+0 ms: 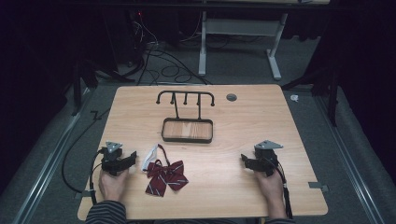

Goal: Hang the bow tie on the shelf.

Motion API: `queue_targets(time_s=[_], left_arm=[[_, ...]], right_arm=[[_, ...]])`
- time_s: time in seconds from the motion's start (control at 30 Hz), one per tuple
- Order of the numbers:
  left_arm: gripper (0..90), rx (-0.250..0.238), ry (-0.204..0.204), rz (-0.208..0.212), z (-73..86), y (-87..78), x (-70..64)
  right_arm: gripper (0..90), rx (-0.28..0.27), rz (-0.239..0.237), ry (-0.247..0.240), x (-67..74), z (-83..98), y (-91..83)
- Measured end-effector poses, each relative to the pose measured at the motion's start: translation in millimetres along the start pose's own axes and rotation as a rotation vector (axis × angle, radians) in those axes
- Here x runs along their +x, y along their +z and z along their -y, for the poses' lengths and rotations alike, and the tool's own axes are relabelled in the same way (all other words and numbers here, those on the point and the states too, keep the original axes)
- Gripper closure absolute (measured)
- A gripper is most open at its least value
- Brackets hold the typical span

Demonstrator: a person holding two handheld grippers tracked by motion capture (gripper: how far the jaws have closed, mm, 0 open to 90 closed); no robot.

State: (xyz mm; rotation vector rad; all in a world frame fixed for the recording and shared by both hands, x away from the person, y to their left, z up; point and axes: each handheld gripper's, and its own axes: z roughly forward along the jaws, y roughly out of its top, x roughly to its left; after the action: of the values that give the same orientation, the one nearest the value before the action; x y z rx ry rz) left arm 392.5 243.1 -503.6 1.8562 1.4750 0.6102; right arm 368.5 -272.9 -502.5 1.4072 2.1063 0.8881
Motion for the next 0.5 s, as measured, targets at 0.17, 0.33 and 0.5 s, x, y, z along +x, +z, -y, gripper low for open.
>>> queue_targets(time_s=[0.17,0.33,0.5], left_arm=[[38.3,0.020,0.017,0.038,-4.8,-5.0,-2.2],[38.9,0.004,0.056,0.063,-14.8,-10.2,-9.5],[38.9,0.000,0.084,0.091,-23.3,-11.8,-17.7]], right_arm=[[33.5,0.000,0.000,0.000,0.0,0.0,0.0],[33.5,0.000,-0.001,0.000,0.0,0.0,0.0],[33.5,0.000,-0.001,0.001,0.0,0.0,-0.1]])
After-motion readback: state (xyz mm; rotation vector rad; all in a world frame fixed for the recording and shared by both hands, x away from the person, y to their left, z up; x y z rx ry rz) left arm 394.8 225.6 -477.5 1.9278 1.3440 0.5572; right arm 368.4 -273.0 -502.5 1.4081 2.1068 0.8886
